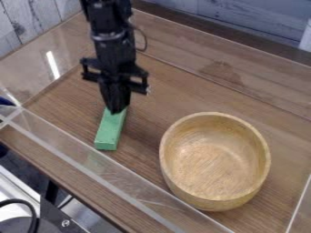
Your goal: Put the green block in the brown bowl
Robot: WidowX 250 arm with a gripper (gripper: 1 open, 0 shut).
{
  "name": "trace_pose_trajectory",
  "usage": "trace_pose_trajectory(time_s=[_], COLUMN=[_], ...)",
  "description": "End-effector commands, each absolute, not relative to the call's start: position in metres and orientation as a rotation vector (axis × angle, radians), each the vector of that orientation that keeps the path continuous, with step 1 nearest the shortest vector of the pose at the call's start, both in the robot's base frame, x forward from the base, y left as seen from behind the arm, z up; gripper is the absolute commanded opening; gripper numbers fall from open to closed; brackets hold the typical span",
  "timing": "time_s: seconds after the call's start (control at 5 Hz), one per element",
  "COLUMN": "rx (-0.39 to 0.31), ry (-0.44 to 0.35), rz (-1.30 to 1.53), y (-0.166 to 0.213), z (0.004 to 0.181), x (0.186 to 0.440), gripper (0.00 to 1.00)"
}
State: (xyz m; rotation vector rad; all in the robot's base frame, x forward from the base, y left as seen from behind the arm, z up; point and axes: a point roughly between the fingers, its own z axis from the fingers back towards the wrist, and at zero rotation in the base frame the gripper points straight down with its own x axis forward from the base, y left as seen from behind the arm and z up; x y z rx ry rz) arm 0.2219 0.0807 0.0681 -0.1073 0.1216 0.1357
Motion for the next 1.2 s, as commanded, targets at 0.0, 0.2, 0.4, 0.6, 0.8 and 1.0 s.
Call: trace_pose_trajectory(time_s=[0.0,0.2,0.4,0.6,0.8,1.0], rx=[-0.092,-0.082,-0.078,-0.077,-0.069,-0.054], ry=[0.039,0.049,0.058,0.059,0.068,0.078], rz=[0.143,0.145,0.145,0.147,0.15,0.152], y=[0.086,0.091,0.093,0.093,0.094,0.095], z=[0.095,0.085,0.081,0.081,0.071,0.058], x=[0.237,0.235,0.233,0.233,0.231,0.227], gripper=[0.0,1.0,1.0,1.0,1.0,1.0])
